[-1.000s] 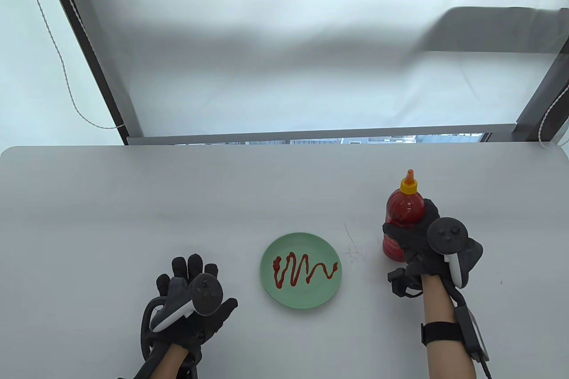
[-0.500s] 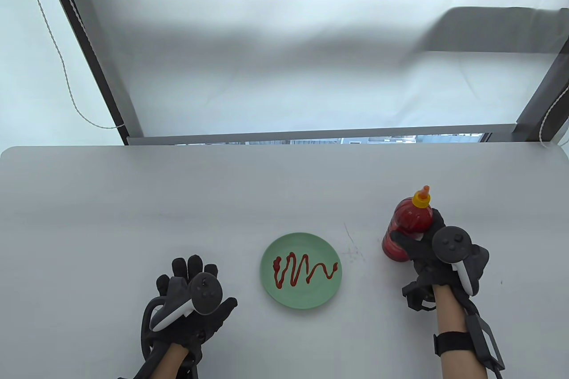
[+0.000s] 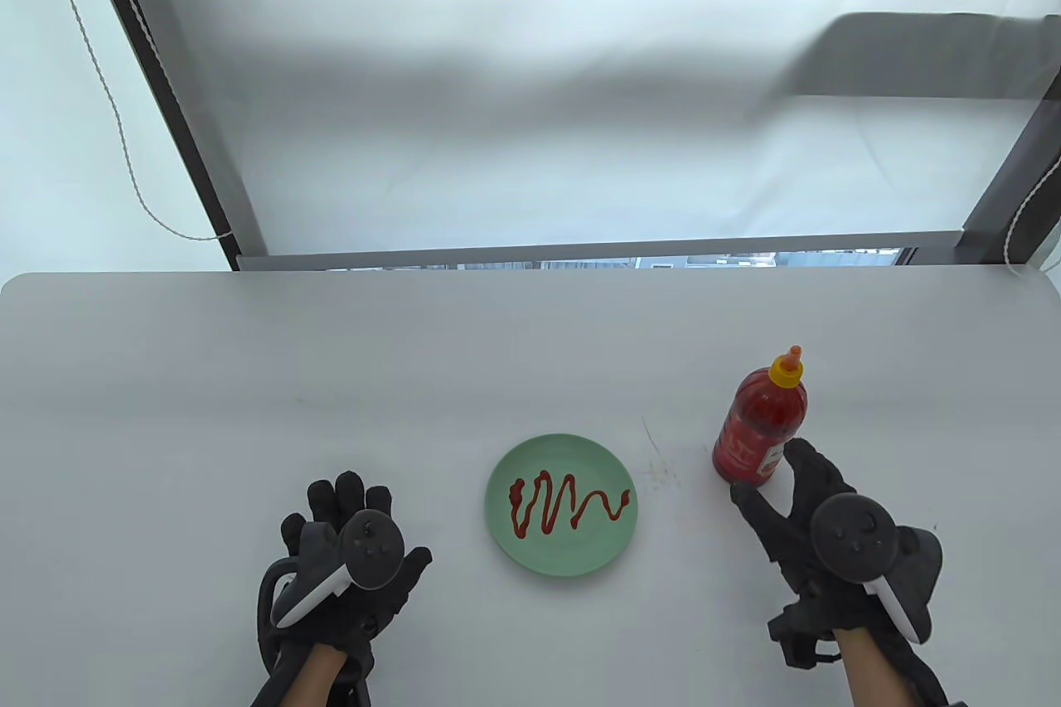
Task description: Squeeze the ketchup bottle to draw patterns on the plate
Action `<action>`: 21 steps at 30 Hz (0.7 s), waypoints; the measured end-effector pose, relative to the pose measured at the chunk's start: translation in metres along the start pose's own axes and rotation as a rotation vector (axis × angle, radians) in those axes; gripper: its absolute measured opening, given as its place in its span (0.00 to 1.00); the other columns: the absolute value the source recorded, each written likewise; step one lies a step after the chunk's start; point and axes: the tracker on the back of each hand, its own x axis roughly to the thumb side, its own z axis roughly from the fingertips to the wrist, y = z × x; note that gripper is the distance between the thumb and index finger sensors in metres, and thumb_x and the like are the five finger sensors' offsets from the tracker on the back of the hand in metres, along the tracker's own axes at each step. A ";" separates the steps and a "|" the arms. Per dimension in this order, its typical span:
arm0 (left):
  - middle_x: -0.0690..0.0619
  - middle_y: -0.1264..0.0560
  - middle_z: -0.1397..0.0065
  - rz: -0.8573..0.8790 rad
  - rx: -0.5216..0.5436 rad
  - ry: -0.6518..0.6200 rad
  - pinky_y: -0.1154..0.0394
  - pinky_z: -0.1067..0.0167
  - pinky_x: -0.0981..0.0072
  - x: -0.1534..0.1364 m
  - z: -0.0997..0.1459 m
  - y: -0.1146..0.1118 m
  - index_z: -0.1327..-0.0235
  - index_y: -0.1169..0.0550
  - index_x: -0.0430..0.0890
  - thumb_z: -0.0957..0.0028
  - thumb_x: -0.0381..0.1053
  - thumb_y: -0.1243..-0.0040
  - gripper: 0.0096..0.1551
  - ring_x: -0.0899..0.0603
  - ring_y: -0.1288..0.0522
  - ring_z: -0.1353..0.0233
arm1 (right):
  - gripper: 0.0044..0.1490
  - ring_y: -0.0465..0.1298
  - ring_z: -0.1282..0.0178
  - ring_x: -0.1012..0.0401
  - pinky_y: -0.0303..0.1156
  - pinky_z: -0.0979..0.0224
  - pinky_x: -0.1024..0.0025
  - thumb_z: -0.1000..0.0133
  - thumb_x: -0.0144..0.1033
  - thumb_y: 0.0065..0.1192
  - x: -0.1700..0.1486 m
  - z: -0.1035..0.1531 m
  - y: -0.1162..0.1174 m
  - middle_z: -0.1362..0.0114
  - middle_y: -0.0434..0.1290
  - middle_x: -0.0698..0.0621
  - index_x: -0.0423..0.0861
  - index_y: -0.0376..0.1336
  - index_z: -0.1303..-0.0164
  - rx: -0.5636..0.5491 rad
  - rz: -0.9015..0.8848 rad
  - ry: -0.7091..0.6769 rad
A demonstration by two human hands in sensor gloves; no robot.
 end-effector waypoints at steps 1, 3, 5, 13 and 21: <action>0.31 0.79 0.20 -0.001 0.004 -0.001 0.77 0.40 0.21 0.000 0.000 0.000 0.19 0.68 0.38 0.37 0.67 0.65 0.53 0.26 0.82 0.26 | 0.55 0.68 0.16 0.35 0.62 0.18 0.32 0.34 0.69 0.59 0.003 0.010 -0.001 0.12 0.63 0.30 0.41 0.53 0.09 -0.003 0.011 -0.028; 0.31 0.79 0.20 -0.003 0.004 -0.003 0.77 0.40 0.21 0.000 -0.001 0.000 0.19 0.68 0.38 0.37 0.67 0.65 0.53 0.26 0.82 0.26 | 0.53 0.65 0.14 0.35 0.61 0.17 0.32 0.34 0.69 0.59 0.005 0.024 0.000 0.11 0.62 0.31 0.43 0.54 0.09 -0.009 0.063 -0.076; 0.31 0.79 0.20 -0.008 0.005 -0.006 0.77 0.40 0.21 0.001 0.000 0.000 0.19 0.68 0.38 0.37 0.66 0.65 0.53 0.26 0.82 0.26 | 0.53 0.63 0.12 0.36 0.59 0.16 0.33 0.34 0.69 0.58 0.002 0.034 0.006 0.09 0.61 0.32 0.44 0.53 0.09 -0.035 0.140 -0.092; 0.31 0.79 0.19 -0.015 0.020 -0.019 0.77 0.40 0.21 0.003 0.000 0.000 0.19 0.67 0.38 0.37 0.66 0.65 0.52 0.26 0.82 0.26 | 0.58 0.47 0.08 0.36 0.46 0.13 0.37 0.35 0.71 0.52 -0.026 0.027 0.040 0.04 0.46 0.33 0.46 0.43 0.05 0.029 0.313 -0.036; 0.31 0.78 0.19 -0.018 0.036 -0.021 0.77 0.40 0.21 0.004 0.002 0.002 0.19 0.67 0.38 0.37 0.66 0.65 0.52 0.26 0.82 0.26 | 0.64 0.31 0.10 0.34 0.34 0.16 0.32 0.36 0.77 0.47 -0.024 0.029 0.049 0.04 0.29 0.32 0.48 0.33 0.04 0.176 0.303 -0.077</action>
